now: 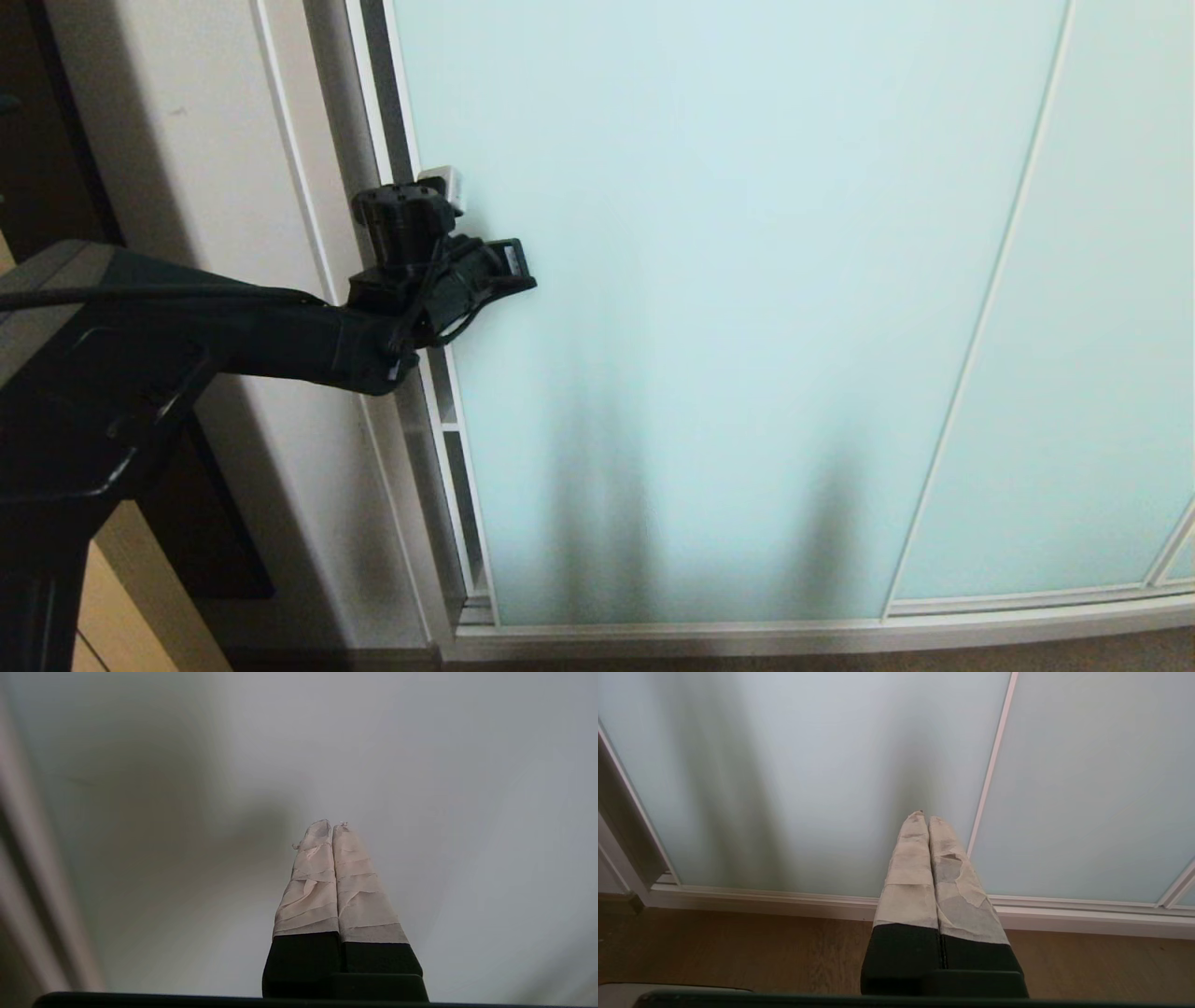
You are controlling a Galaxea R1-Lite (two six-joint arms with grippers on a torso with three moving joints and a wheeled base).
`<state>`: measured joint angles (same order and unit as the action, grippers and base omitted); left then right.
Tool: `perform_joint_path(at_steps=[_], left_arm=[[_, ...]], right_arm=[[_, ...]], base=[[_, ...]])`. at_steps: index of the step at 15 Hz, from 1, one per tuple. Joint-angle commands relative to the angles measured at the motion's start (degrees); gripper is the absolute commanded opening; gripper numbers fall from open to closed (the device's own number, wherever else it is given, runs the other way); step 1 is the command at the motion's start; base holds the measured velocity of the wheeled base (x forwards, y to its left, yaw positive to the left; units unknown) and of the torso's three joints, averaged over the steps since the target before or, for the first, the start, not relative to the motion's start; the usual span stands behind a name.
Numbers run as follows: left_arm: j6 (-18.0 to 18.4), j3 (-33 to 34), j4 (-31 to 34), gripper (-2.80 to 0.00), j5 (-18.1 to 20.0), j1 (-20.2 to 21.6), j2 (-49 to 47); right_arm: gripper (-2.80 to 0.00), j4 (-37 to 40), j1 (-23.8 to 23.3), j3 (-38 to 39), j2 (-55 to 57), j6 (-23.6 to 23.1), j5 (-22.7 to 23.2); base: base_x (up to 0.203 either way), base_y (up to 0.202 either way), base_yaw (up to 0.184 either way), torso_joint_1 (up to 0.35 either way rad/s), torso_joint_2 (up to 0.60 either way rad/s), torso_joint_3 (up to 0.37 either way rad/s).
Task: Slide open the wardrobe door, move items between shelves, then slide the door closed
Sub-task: Close the door
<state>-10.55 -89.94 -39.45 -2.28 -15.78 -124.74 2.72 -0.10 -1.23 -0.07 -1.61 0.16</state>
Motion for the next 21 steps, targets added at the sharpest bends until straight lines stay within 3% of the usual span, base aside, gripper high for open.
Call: perform_joint_path(at_steps=[1,9,16,21], left_arm=[[0.0,-2.6,0.2,-2.8,-1.2,1.7,-2.8],[-0.2,-8.9,0.7,-2.8,-2.1,7.2,-8.2],[-0.3,-17.2,2.4,-2.8,-2.2,8.7,-14.5],[-0.3,-15.7,2.5,-2.8,-3.3,10.2,-11.9]], right_arm=[[-2.8,0.0,0.0,0.0,0.1,0.0,0.0],[-2.8,0.0,0.0,0.0,0.1,-0.1,0.0],[-2.8,0.0,0.0,0.0,0.1,0.0,0.0],[-2.8,0.0,0.0,0.0,0.1,0.0,0.0]], base=[[0.0,0.0,0.0,0.0,0.0,0.0],[0.0,0.0,0.0,0.0,0.0,0.0],[0.0,0.0,0.0,0.0,0.0,0.0],[0.0,0.0,0.0,0.0,0.0,0.0]])
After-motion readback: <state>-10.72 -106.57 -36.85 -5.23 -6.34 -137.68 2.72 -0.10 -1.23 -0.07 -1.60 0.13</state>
